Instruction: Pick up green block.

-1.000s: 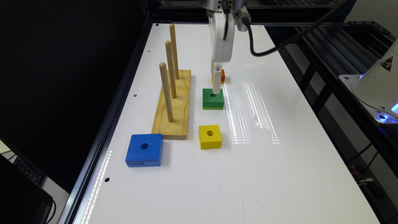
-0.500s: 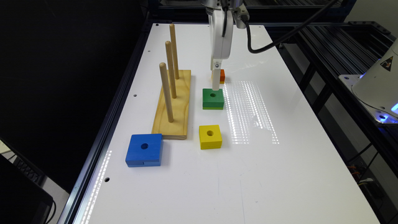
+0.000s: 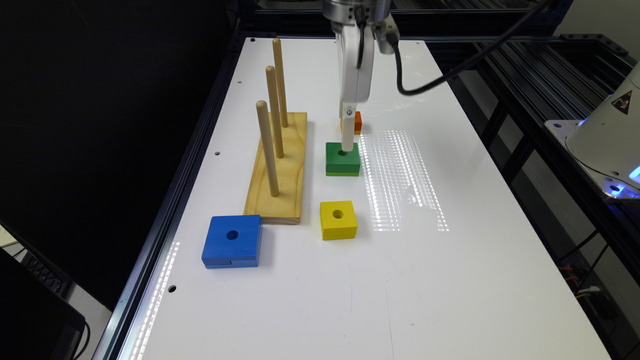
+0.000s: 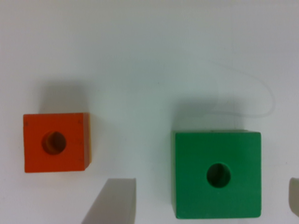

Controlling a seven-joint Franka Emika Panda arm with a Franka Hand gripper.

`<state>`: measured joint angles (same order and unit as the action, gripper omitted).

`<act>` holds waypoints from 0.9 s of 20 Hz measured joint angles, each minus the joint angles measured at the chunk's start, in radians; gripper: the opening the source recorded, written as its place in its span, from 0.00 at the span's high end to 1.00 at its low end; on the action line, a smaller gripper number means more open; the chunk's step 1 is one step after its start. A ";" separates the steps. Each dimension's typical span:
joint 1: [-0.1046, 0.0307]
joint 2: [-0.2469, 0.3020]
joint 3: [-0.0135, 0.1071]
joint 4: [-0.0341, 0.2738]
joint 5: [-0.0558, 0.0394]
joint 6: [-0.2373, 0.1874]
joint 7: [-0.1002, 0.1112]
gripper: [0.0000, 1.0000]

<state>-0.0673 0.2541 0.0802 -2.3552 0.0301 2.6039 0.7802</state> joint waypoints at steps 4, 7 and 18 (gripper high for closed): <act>0.001 0.015 0.001 0.000 -0.0001 0.018 0.000 0.00; 0.001 0.015 0.001 0.002 -0.0001 0.018 0.000 0.00; 0.005 0.015 0.021 0.004 0.0000 0.019 0.008 0.00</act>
<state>-0.0624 0.2687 0.1015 -2.3512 0.0301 2.6226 0.7881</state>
